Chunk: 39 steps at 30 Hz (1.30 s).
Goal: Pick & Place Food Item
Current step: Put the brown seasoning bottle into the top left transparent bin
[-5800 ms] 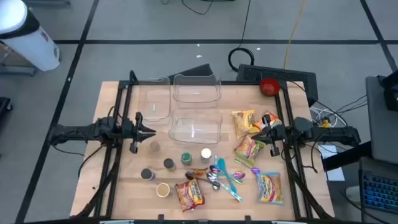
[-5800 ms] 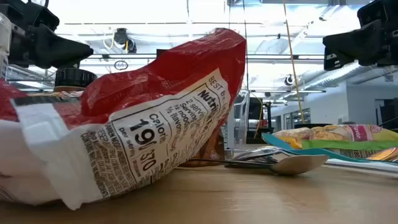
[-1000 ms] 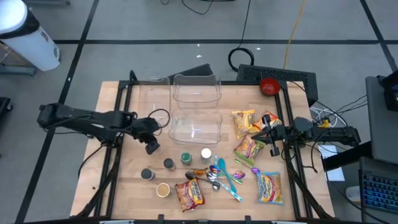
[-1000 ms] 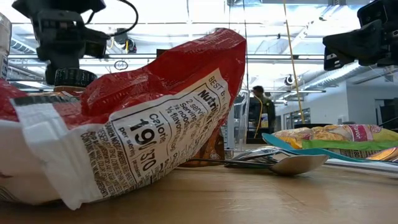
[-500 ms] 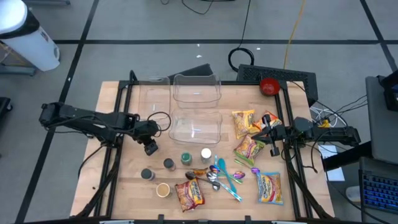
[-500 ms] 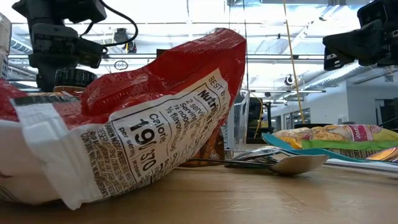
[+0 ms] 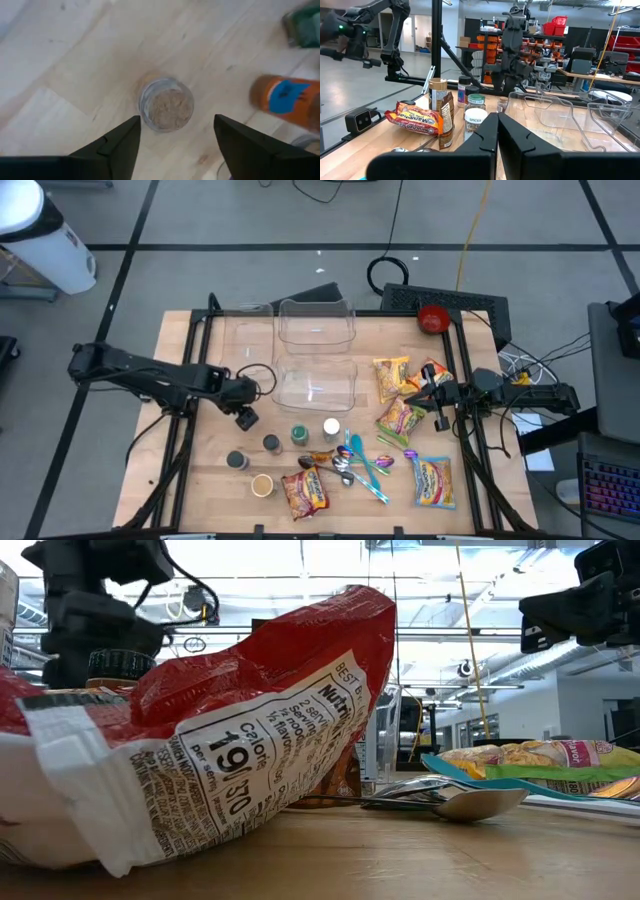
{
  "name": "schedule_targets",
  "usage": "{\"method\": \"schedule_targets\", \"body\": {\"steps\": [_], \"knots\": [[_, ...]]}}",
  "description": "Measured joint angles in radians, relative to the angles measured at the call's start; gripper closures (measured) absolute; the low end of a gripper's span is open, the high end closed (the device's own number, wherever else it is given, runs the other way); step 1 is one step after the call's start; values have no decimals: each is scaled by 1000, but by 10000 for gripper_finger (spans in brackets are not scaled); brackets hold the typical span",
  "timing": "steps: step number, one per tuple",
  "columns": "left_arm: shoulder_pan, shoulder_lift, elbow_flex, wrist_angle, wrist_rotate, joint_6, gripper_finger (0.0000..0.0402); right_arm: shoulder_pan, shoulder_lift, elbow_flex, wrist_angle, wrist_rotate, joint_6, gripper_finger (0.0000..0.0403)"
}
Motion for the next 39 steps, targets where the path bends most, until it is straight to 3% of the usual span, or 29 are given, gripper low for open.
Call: {"method": "schedule_targets", "body": {"steps": [8, 15, 20, 29, 39], "knots": [[-1, 108, 0, 7, -48, 46, 78, 0, 0, 0, 0, 0, 0, 403], [-1, 139, 0, 8, -48, 78, 71, 0, 0, 0, 0, 0, 0, 403], [-1, 139, 0, 8, -47, 78, 104, 0, 0, 0, 0, 0, 0, 403], [-1, 133, 2, 15, -46, 87, 222, 0, 0, 0, 0, 0, 0, 403], [-1, 94, 103, -23, 32, 106, 222, 0, 0, 0, 0, 0, 0, 403]]}}
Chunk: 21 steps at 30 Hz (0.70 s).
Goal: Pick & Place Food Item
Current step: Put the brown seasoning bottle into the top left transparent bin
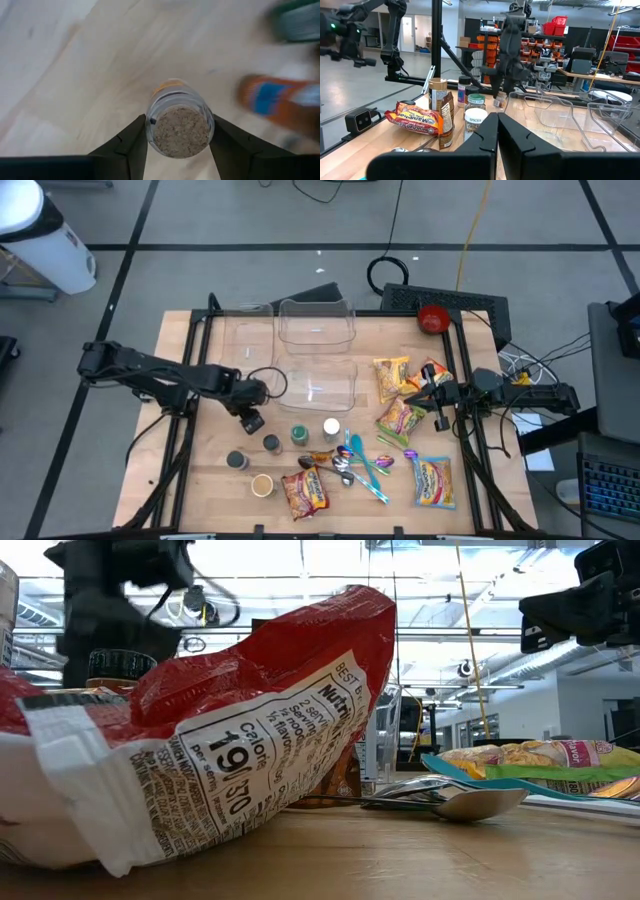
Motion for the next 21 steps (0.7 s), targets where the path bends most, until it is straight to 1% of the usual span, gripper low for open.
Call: {"method": "schedule_targets", "body": {"steps": [3, 9, 14, 16, 21], "knots": [[0, -9, 74, -9, 0, 33, 222, 0, 0, 0, 0, 0, 0, 403], [-1, -45, 247, -50, -85, 126, 222, 0, 0, 0, 0, 0, 0, 403], [9, -56, 428, -114, -204, 209, 222, 0, 1, 0, 0, 0, 0, 403], [22, -52, 506, -181, -262, 239, 222, 0, 2, 0, 0, 0, 0, 403], [95, -48, 675, -274, -430, 330, 222, 0, 2, 0, 0, 0, 0, 403]]}}
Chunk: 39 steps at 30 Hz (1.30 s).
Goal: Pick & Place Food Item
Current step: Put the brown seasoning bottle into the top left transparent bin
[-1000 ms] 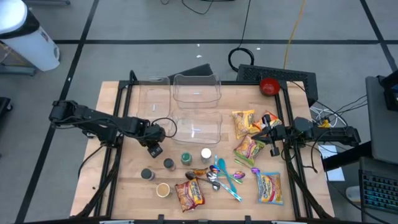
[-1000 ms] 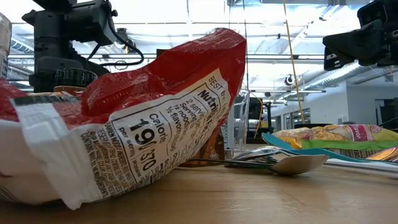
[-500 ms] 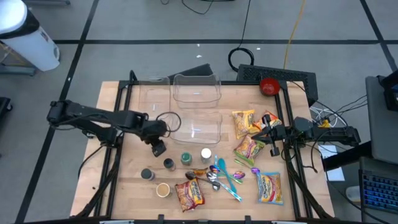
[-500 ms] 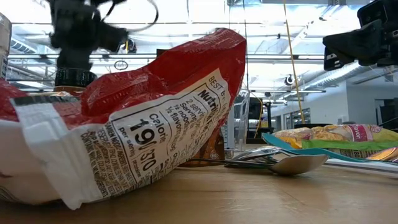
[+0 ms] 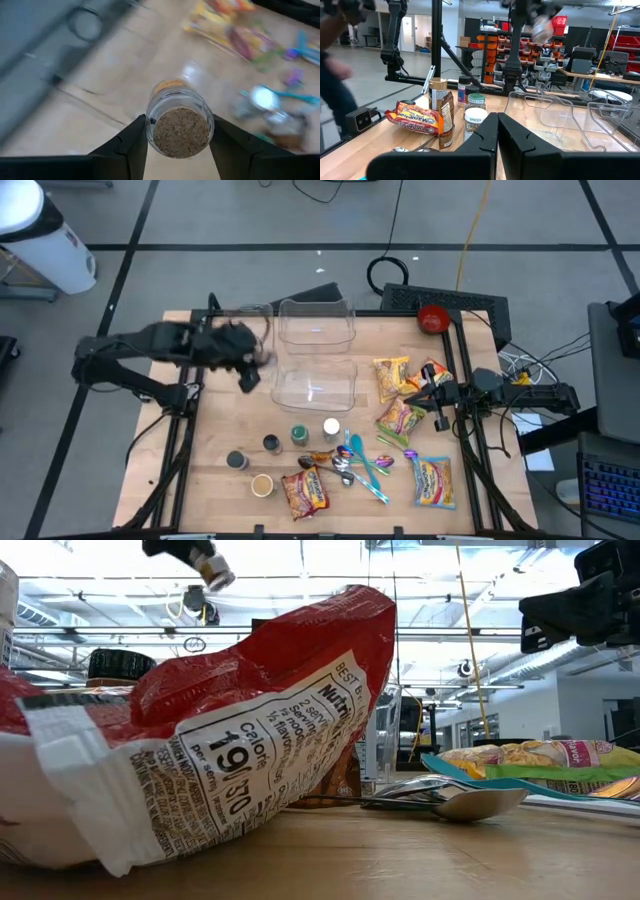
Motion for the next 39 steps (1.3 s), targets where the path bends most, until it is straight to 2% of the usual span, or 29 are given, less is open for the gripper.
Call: {"method": "schedule_targets", "body": {"steps": [3, 9, 20, 25, 29, 35, 37, 39], "knots": [[73, 3, 56, -20, -37, 68, 222, 0, 0, 0, 0, 0, 0, 403], [274, 4, 83, -26, -27, 181, 222, 0, 0, 0, 0, 0, 0, 403], [674, 140, 83, -25, 174, 342, 222, 0, 0, 0, 0, 0, 0, 403], [795, 243, 75, -10, 227, 378, 222, 0, 0, 0, 0, 0, 0, 403], [842, 280, -11, 62, 241, 396, 222, 0, 0, 0, 0, 0, 0, 403], [914, 255, -236, 177, 363, 390, 222, 0, 0, 0, 0, 0, 0, 403], [935, 240, -296, 191, 354, 384, 222, 0, 0, 0, 0, 0, 0, 403], [946, 239, -345, 199, 303, 367, 222, 0, 0, 0, 0, 0, 0, 403]]}}
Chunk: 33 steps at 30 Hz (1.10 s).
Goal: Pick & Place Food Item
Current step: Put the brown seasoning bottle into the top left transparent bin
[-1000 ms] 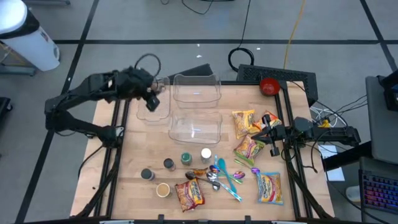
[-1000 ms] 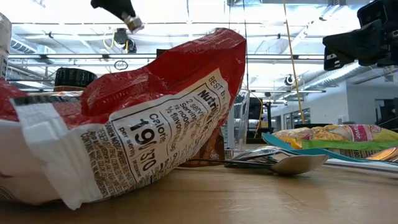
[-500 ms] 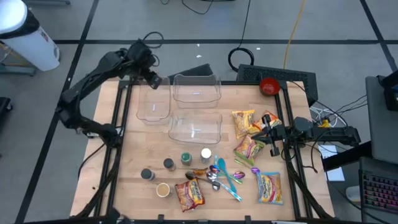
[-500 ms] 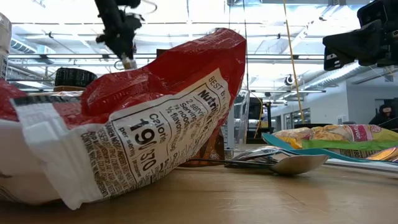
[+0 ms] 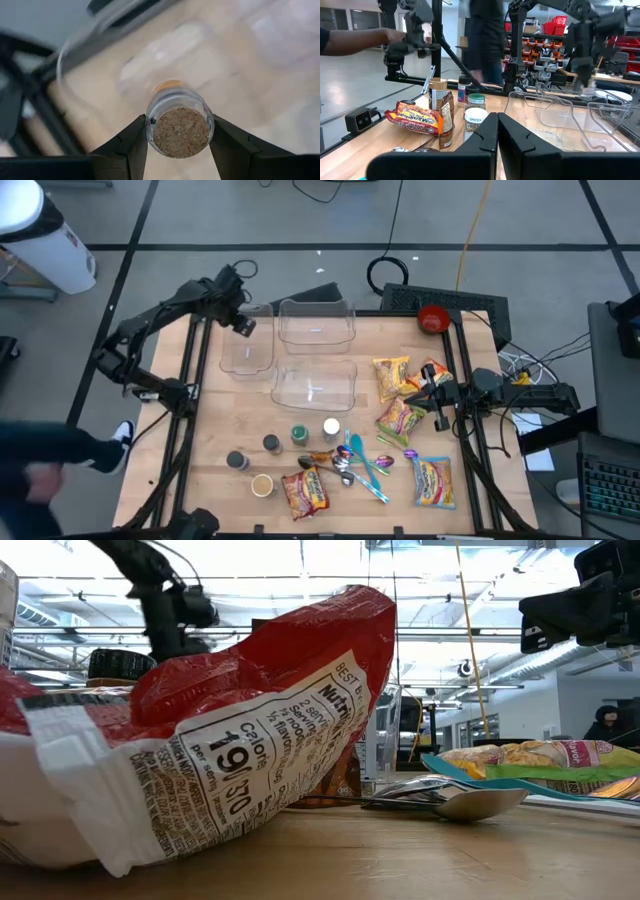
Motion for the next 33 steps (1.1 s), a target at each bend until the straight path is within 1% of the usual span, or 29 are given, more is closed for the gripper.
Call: {"method": "schedule_targets", "body": {"steps": [2, 5, 11, 14, 16, 21, 26, 33], "knots": [[7, 0, -43, 66, -26, -28, 222, 0, 0, 0, 0, 0, 0, 403], [22, 0, -96, 157, 5, -51, 222, 0, 0, 0, 0, 0, 0, 403], [42, 14, -157, 256, -2, -86, 222, 0, 0, 0, 0, 0, 0, 403], [56, 14, -163, 258, -62, -111, 222, 0, 0, 0, 0, 0, 0, 403], [58, 13, -163, 264, -73, -114, 222, 0, 0, 0, 0, 0, 0, 403], [66, 15, -163, 274, -31, -122, 222, 0, 0, 0, 0, 0, 0, 403], [71, 63, -162, 271, 25, -123, 222, 0, 0, 0, 0, 0, 0, 403], [75, 162, -129, 268, 2, -123, 222, 0, 0, 0, 0, 0, 0, 403]]}}
